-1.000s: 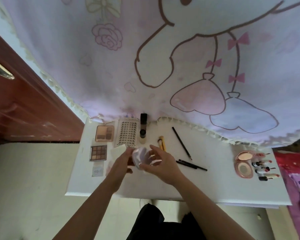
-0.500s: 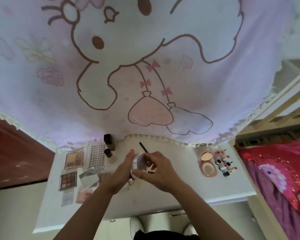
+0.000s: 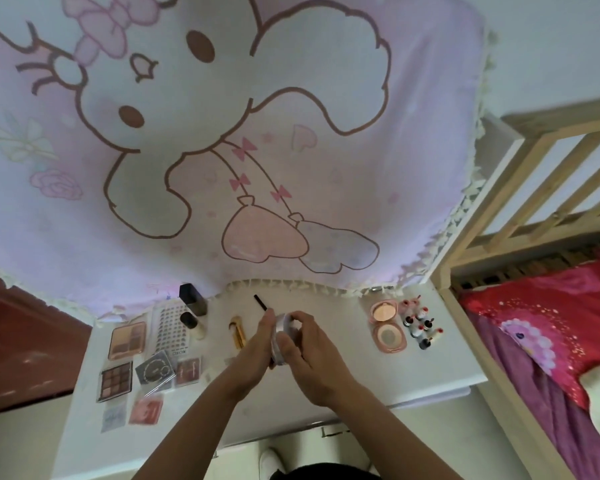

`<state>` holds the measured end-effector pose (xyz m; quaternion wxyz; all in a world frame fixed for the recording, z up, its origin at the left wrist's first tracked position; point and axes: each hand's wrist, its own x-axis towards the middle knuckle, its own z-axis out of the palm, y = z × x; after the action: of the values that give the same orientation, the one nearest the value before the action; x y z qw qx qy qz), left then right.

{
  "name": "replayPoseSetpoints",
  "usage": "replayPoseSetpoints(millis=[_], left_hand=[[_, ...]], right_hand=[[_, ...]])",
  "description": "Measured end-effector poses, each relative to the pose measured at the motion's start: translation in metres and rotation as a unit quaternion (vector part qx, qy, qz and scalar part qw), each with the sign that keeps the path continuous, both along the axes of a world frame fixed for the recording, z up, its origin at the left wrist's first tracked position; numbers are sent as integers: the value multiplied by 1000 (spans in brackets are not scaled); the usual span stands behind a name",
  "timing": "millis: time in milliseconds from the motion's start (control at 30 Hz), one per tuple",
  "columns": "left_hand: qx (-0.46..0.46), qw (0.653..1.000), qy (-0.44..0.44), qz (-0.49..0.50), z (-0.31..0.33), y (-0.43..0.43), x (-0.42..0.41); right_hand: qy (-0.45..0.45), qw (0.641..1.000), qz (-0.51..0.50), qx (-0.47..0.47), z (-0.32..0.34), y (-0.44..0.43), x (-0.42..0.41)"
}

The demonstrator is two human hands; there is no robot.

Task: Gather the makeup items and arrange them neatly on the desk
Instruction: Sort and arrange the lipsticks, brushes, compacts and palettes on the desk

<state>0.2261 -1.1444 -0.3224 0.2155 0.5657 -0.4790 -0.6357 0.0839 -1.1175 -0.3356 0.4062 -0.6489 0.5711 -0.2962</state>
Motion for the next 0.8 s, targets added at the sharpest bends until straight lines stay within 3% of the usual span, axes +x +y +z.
replayPoseSetpoints(millis=[167,267,367,433,533,633,800], left_hand=[[19,1000,20,8,9,3,-11],[43,997,60,26,14,6,-9],[53,991,94,78,13,9,-5],[41,989,105,96,12,8,-4],[22,991,87,95,12,4,0],[14,995,62,74,11,2,1],[11,999,25,37,3,2,6]], right_hand=[[49,992,-65,-92,2,5,2],[108,978,8,-176,2,-3,-10],[159,962,96,-200,12,-14,-22],[142,967,140,-159,20,-18,-27],[30,991,133,-3,32,-18,-32],[43,990,101,86,41,-20,-31],[41,990,118,62,41,-20,-34]])
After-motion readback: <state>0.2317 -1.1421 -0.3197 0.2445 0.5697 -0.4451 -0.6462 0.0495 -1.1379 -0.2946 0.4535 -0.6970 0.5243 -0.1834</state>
